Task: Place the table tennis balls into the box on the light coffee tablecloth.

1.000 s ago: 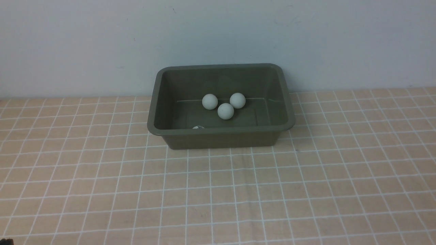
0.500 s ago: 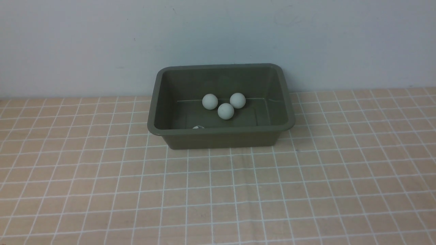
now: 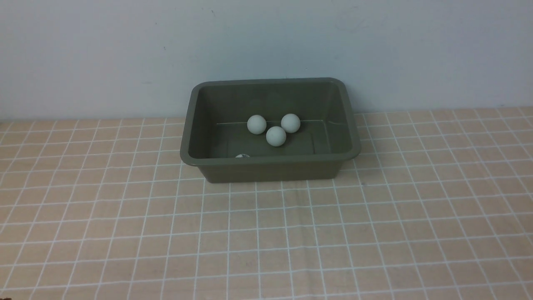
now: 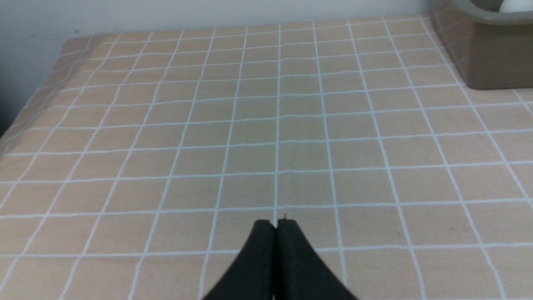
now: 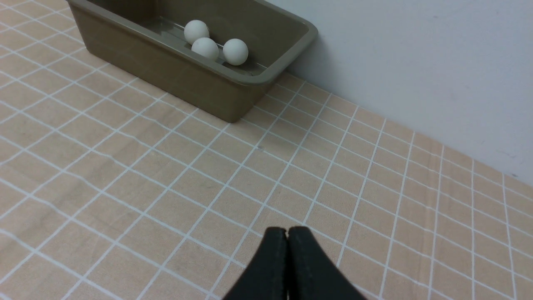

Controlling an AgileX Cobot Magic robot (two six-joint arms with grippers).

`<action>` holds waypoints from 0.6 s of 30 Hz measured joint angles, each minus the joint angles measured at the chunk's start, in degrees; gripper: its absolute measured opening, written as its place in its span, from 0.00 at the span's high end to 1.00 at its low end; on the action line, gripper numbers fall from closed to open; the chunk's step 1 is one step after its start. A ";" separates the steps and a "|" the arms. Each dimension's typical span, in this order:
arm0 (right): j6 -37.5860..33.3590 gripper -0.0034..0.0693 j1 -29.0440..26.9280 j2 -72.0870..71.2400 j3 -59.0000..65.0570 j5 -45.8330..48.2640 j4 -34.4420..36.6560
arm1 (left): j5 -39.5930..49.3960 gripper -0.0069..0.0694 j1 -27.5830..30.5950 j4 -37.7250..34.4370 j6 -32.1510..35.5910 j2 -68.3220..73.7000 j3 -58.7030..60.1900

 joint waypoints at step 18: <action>0.00 0.98 0.00 0.00 0.00 0.00 0.00 | -0.30 1.00 0.00 -1.90 0.00 0.00 0.06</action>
